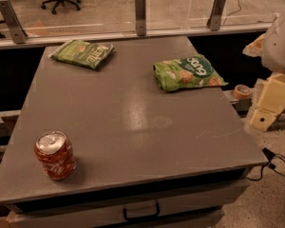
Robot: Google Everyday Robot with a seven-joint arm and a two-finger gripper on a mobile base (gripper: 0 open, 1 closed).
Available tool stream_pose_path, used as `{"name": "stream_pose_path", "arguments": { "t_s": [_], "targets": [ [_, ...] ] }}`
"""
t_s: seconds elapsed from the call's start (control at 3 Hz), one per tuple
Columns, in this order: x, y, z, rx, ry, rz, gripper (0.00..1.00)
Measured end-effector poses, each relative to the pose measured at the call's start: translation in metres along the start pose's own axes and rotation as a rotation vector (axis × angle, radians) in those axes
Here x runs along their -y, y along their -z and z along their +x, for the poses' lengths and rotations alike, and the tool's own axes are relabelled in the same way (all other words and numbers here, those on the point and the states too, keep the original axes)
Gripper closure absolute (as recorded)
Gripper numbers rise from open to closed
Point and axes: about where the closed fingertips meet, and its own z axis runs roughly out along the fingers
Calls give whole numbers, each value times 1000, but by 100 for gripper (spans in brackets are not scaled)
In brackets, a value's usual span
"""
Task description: Move green rice chip bag near green jalapeno chip bag
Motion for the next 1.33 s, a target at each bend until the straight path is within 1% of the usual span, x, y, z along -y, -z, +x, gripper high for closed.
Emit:
{"name": "stream_pose_path", "arguments": {
  "t_s": [0.33, 0.67, 1.0, 1.33],
  "targets": [
    [16, -38, -10, 68, 26, -13, 0],
    [52, -83, -28, 169, 71, -9, 0],
    [88, -116, -49, 262, 111, 11, 0],
    [113, -148, -66, 339, 111, 6, 0]
  ]
}}
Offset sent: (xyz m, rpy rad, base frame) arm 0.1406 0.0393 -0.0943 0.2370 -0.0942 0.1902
